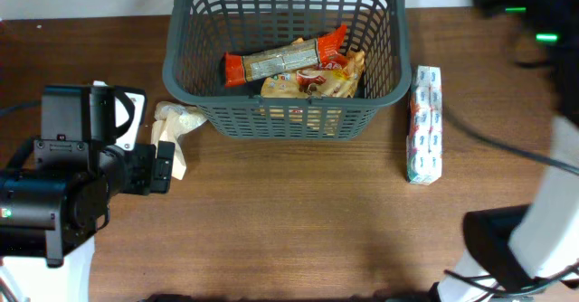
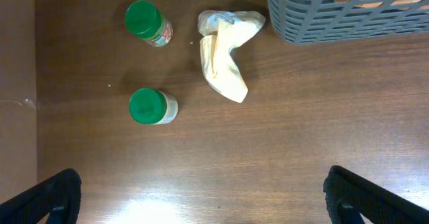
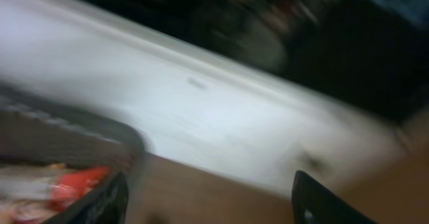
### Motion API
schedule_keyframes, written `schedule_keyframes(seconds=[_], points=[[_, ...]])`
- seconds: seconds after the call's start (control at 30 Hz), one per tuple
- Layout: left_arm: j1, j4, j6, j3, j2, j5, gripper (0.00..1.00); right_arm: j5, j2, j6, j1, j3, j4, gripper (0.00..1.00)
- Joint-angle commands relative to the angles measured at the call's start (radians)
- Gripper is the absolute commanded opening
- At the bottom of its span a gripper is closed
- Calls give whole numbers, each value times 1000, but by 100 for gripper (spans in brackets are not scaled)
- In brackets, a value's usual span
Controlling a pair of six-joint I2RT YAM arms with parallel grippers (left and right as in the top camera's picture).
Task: Pack container
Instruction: 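Grasp the white Kleenex tissue pack with the right gripper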
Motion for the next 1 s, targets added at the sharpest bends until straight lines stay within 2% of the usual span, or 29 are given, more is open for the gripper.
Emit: schedule_keyframes(seconds=[0.0, 0.07, 0.1, 0.17, 0.43, 0.57, 0.77, 0.83, 0.9, 0.97], points=[[5, -1, -6, 8, -3, 4, 99, -158, 125, 211, -190, -75, -81, 71], [5, -1, -6, 8, -3, 4, 99, -304, 191, 212, -274, -144, -128, 68], [5, -1, -6, 8, -3, 4, 99, -367, 234, 212, -299, -193, -143, 63], [5, -1, -6, 8, -3, 4, 99, -397, 300, 215, -311, -278, -150, 59], [5, -1, -6, 8, -3, 4, 99, -398, 462, 230, -260, -601, -75, 60], [5, -1, -6, 8, -3, 4, 99, -402, 465, 227, -212, -785, 38, 67], [5, -1, -6, 8, -3, 4, 99, -401, 465, 231, -182, -941, 136, 65], [5, -1, -6, 8, -3, 4, 99, -401, 465, 230, -180, -986, 163, 30], [5, -1, -6, 8, -3, 4, 99, -401, 462, 230, -183, -984, 162, 8], [5, -1, -6, 8, -3, 4, 99, -402, 444, 230, -194, -971, 158, 4]])
